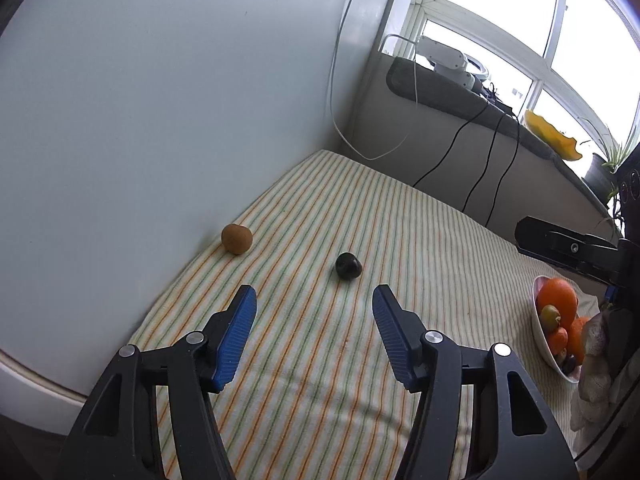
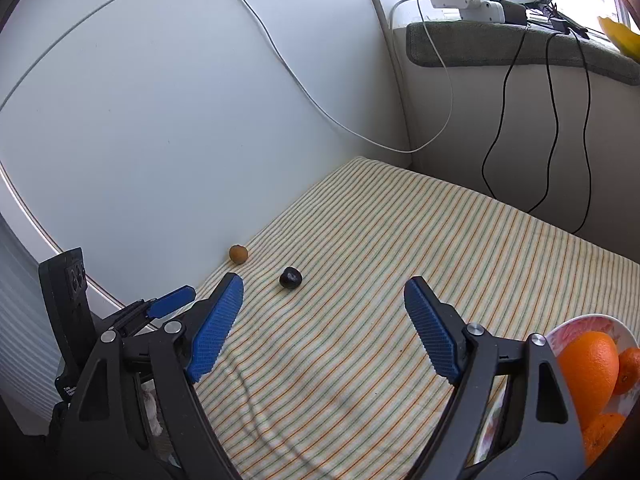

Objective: Organize fruits
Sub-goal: 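Move both open tools back to the last fruits on the tablecloth, then close the right gripper on a dark plum while the left gripper grasps the brown kiwi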

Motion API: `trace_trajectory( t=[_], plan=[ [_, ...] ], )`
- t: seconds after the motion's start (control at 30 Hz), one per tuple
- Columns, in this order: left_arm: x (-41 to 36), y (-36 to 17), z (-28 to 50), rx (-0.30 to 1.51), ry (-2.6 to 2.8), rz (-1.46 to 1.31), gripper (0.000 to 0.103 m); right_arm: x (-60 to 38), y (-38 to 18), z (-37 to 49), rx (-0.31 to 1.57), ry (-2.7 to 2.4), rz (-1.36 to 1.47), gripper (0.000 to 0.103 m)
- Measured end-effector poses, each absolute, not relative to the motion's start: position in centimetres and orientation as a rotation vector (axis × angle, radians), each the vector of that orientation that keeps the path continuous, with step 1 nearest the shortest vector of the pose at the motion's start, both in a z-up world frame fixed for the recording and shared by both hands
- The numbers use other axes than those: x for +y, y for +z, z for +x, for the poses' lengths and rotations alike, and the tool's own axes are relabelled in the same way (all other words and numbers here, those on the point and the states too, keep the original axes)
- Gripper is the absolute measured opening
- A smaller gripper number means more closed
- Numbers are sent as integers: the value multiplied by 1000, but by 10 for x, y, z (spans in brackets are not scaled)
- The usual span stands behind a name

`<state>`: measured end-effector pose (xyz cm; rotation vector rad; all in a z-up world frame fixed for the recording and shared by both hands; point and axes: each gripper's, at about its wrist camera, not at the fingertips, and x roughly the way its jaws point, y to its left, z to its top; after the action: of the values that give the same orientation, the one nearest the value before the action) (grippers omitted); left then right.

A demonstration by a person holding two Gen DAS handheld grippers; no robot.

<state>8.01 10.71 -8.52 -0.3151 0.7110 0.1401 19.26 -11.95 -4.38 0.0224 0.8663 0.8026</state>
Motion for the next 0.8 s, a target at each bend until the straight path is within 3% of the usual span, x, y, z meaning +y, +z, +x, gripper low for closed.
trace_trajectory(
  t=[0.27, 0.47, 0.8],
  plan=[
    [124, -96, 97, 723, 207, -321, 44, -71, -81, 208, 959, 865, -7, 57],
    [127, -104, 115, 746, 246, -279, 39, -51, -104, 213, 1000, 891, -40, 48],
    [124, -120, 142, 819, 253, -208, 37, -29, -123, 220, 1008, 917, -95, 43]
  ],
)
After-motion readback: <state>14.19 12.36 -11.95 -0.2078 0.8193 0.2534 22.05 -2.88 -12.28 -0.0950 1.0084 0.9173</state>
